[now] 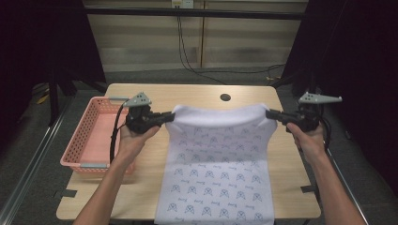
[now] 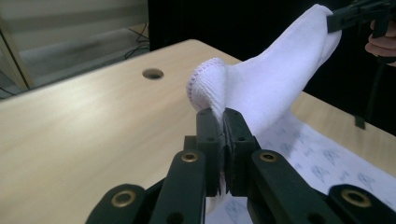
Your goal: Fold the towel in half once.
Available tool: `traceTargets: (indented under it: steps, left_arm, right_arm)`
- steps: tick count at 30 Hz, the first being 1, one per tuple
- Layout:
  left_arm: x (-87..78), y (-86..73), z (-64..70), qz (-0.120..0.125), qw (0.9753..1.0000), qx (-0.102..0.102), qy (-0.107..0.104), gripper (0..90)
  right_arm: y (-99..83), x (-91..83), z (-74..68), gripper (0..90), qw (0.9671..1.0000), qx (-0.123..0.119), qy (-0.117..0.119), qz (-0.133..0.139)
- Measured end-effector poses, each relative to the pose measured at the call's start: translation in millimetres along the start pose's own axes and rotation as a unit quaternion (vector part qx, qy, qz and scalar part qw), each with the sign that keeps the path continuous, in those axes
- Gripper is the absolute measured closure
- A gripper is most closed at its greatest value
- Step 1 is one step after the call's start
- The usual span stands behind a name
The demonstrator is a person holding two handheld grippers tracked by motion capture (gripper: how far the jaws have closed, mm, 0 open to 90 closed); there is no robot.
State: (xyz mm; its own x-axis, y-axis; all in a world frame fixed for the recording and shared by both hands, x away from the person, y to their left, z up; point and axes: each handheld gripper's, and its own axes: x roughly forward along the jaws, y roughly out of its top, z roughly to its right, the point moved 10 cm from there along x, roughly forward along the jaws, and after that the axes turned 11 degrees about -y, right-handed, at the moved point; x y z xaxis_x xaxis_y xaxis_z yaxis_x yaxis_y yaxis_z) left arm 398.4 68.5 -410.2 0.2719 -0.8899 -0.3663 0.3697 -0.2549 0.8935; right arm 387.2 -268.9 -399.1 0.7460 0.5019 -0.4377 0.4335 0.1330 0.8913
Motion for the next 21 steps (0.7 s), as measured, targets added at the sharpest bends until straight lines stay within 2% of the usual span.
traceTargets:
  steps: [1, 2, 3, 5, 8, 9, 12, 14, 16, 17, 18, 20, 21]
  left_arm:
    - [0.2, -9.0, 7.0, -0.004, 1.0000, -0.002, -0.009, 86.9]
    - [0.1, -18.8, 12.2, -0.009, 0.9999, -0.003, -0.007, 86.9]
    - [-0.2, -32.3, 18.1, -0.019, 0.9997, -0.009, -0.015, 86.9]
    - [-2.5, -49.5, 22.9, -0.030, 0.9993, -0.018, -0.016, 86.8]
    - [-9.3, -77.2, 30.6, -0.047, 0.9980, -0.036, -0.023, 86.9]
    - [-10.5, -82.9, 33.2, -0.052, 0.9975, -0.040, -0.026, 86.9]
    - [-15.3, -101.6, 43.8, -0.065, 0.9962, -0.047, -0.034, 86.9]
    - [-16.4, -120.2, 51.7, -0.083, 0.9938, -0.059, -0.045, 86.8]
    - [-11.8, -137.6, 57.8, -0.099, 0.9913, -0.071, -0.051, 86.8]
    - [-7.3, -150.6, 62.9, -0.124, 0.9881, -0.073, -0.056, 86.8]
    - [-3.2, -158.7, 66.6, -0.137, 0.9859, -0.075, -0.061, 86.8]
    - [1.7, -167.4, 71.2, -0.158, 0.9828, -0.073, -0.062, 86.8]
    - [3.0, -169.3, 71.5, -0.164, 0.9823, -0.067, -0.061, 86.7]
  right_arm:
    - [-9.2, -4.5, -3.6, 88.0, 1.0000, -0.005, 0.000, -0.007]
    - [-18.4, -9.2, -8.1, 87.9, 0.9999, -0.004, 0.002, -0.012]
    - [-28.5, -13.7, -14.0, 87.9, 0.9998, -0.003, 0.011, -0.018]
    - [-50.8, -20.9, -25.2, 87.9, 0.9993, -0.001, 0.021, -0.030]
    - [-87.5, -27.9, -41.2, 87.9, 0.9975, -0.003, 0.031, -0.063]
    - [-102.2, -30.3, -47.0, 87.9, 0.9960, -0.006, 0.032, -0.083]
    - [-124.2, -41.8, -61.4, 87.9, 0.9937, -0.007, 0.041, -0.104]
    - [-136.6, -47.3, -69.6, 87.9, 0.9922, -0.002, 0.047, -0.116]
    - [-156.8, -49.4, -76.1, 87.9, 0.9885, -0.007, 0.048, -0.143]
    - [-166.8, -49.3, -78.9, 87.9, 0.9865, -0.004, 0.052, -0.156]
    - [-179.5, -48.3, -81.1, 87.8, 0.9829, 0.002, 0.051, -0.177]
    - [-194.1, -44.8, -81.6, 87.9, 0.9784, 0.003, 0.050, -0.201]
    - [-200.5, -42.8, -81.3, 87.9, 0.9760, 0.001, 0.047, -0.213]
